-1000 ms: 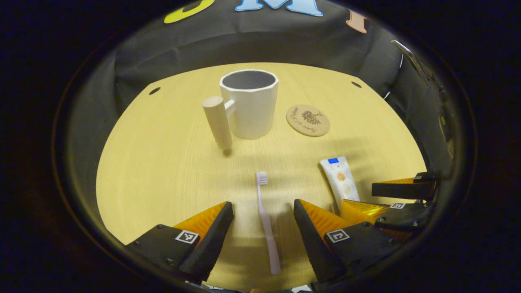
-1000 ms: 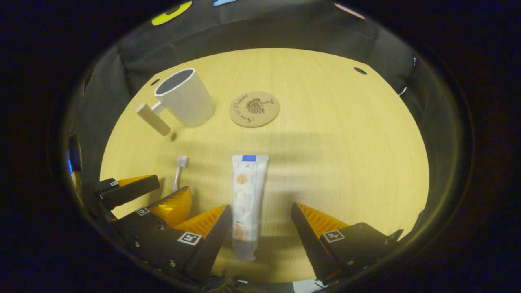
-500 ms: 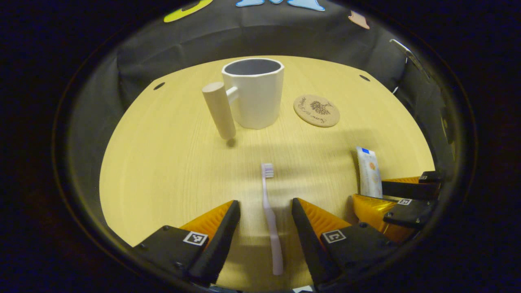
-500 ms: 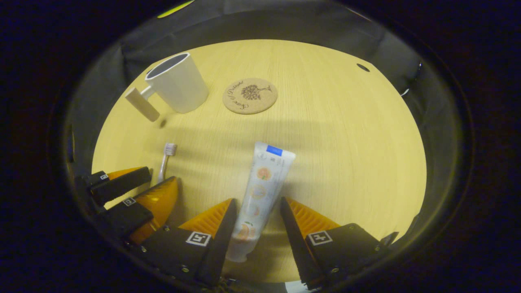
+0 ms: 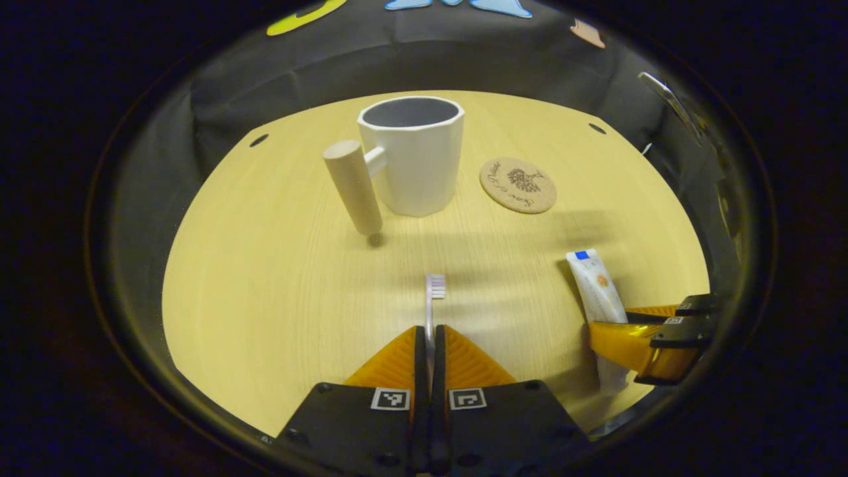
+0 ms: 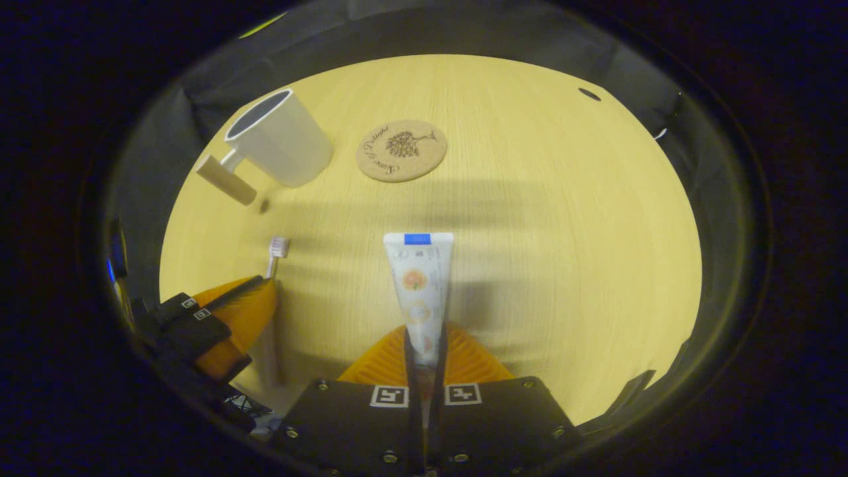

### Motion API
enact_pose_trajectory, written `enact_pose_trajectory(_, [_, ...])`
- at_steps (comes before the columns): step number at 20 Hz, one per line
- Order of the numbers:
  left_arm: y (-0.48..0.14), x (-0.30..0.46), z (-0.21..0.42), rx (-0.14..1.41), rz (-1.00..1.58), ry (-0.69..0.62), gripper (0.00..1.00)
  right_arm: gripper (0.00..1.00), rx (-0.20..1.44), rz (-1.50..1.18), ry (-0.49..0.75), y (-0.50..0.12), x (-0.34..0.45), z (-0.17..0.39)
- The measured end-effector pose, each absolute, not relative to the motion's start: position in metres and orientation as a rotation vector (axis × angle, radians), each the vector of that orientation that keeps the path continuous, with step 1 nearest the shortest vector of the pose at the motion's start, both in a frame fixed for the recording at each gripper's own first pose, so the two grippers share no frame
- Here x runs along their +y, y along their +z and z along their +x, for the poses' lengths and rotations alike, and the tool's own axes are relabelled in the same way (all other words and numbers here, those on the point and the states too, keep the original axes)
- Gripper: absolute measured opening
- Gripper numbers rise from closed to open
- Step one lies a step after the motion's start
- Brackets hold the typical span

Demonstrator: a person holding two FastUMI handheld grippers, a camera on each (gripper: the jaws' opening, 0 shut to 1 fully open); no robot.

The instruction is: Put the toothbrush and toothpaste on the desktop into the cup, then pick up the cup and place it on the coaster on the desktop.

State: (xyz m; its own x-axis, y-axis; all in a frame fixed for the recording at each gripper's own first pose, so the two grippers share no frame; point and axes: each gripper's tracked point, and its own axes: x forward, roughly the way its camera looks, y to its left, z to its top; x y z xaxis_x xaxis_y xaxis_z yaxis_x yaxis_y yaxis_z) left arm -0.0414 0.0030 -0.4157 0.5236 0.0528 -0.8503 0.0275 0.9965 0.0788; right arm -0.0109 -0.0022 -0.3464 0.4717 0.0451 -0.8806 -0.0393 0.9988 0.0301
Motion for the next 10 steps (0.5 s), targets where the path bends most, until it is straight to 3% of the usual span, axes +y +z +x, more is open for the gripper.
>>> enact_pose_trajectory(10, [-0.374,0.007,-0.028,0.918,-0.032,0.012,0.07,0.05,1.044,0.064,0.052,-0.337,-0.004,-0.011])
